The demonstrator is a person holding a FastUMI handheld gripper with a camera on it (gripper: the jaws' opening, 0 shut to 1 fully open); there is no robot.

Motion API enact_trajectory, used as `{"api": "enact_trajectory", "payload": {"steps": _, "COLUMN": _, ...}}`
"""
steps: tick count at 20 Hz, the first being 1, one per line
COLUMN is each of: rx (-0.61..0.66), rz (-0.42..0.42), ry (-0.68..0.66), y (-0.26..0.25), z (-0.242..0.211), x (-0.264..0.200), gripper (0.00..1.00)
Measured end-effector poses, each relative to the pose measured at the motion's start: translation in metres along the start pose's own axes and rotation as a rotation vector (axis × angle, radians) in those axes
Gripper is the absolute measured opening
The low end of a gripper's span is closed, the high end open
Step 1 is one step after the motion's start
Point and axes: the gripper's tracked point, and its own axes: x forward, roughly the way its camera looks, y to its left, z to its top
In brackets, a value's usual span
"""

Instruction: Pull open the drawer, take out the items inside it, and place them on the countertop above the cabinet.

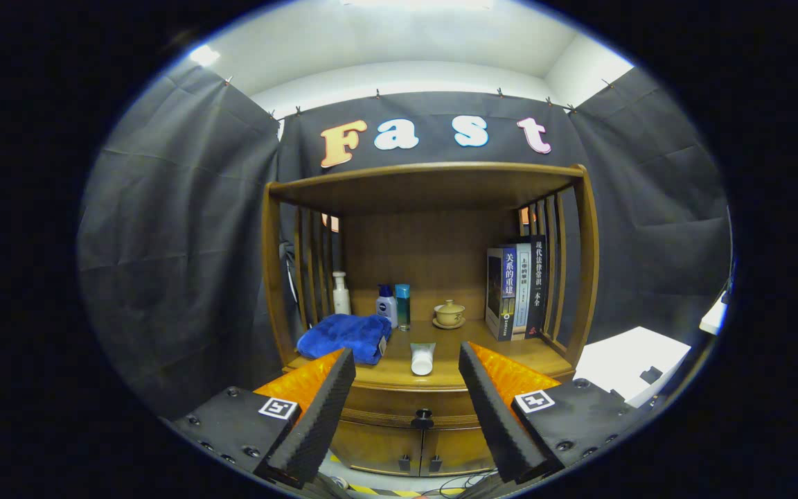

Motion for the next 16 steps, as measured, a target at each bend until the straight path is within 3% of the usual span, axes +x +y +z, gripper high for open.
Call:
{"api": "enact_trajectory", "payload": {"steps": 5, "rx": -0.030, "rz": -0.032, "ry": -0.072, "y": -0.011, "z": 0.033, "x": -0.026, "gripper": 0.98}}
{"api": "enact_trajectory", "payload": {"steps": 16, "rx": -0.018, "rz": 0.009, "ry": -0.076, "y": 0.000, "z": 0.037, "x": -0.029, "gripper": 0.98}}
